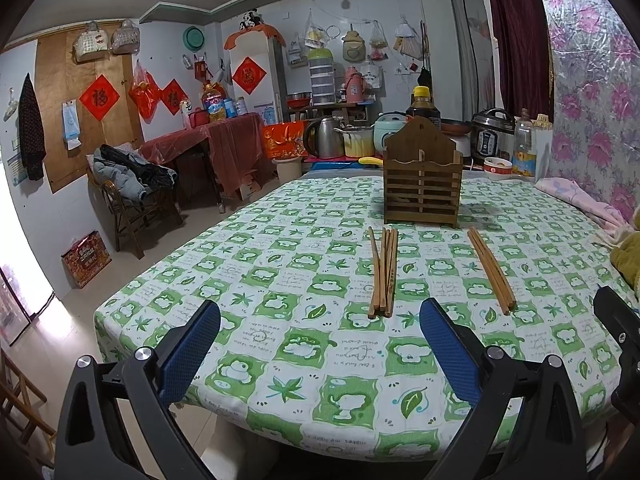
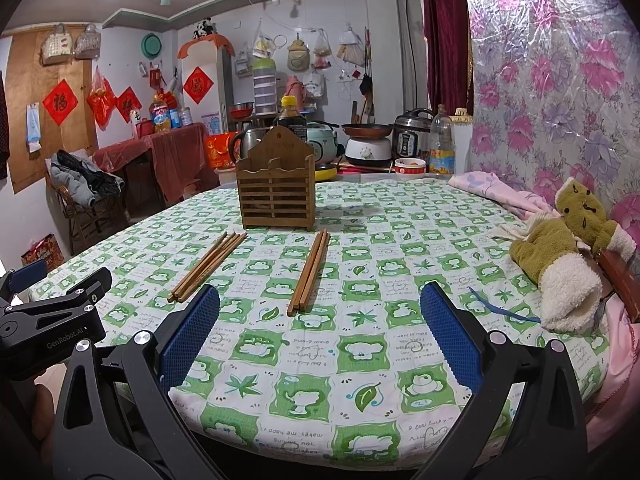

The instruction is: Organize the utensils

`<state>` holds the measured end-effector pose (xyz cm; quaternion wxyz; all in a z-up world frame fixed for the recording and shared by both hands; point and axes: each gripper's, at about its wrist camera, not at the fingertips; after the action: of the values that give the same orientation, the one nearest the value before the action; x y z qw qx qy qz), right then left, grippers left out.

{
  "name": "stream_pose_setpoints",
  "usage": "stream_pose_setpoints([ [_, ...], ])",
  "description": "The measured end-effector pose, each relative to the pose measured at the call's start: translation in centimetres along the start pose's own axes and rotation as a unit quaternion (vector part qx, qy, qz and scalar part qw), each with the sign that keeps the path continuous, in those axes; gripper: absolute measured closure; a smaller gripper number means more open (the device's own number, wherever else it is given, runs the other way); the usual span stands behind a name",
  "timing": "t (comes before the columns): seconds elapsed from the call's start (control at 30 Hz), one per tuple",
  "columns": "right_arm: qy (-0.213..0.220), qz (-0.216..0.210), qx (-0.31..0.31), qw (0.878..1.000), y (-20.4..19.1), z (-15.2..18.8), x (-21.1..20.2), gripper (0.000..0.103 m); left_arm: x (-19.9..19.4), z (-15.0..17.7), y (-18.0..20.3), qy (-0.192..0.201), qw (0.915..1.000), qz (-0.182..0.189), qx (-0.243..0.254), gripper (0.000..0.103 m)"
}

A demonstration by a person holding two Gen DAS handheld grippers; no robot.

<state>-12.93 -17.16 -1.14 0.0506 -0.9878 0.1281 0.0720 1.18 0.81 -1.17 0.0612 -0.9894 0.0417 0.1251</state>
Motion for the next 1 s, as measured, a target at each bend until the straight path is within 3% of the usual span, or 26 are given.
stream_pose_setpoints([
  [1.0,-0.005,0.000,-0.001,1.000,0.11,-0.02,0.14,0.006,0.07,-0.02,0.03,-0.002,1.0000,0.000,0.000,0.006],
])
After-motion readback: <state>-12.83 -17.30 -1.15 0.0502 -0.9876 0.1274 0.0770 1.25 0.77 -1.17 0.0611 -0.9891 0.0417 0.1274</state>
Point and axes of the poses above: each gripper's, at about its wrist camera, not at the fingertips, and x roughly the way its jaws point, y to its right, z to its underside, and after that the axes turned 15 degrees about y, right-handed
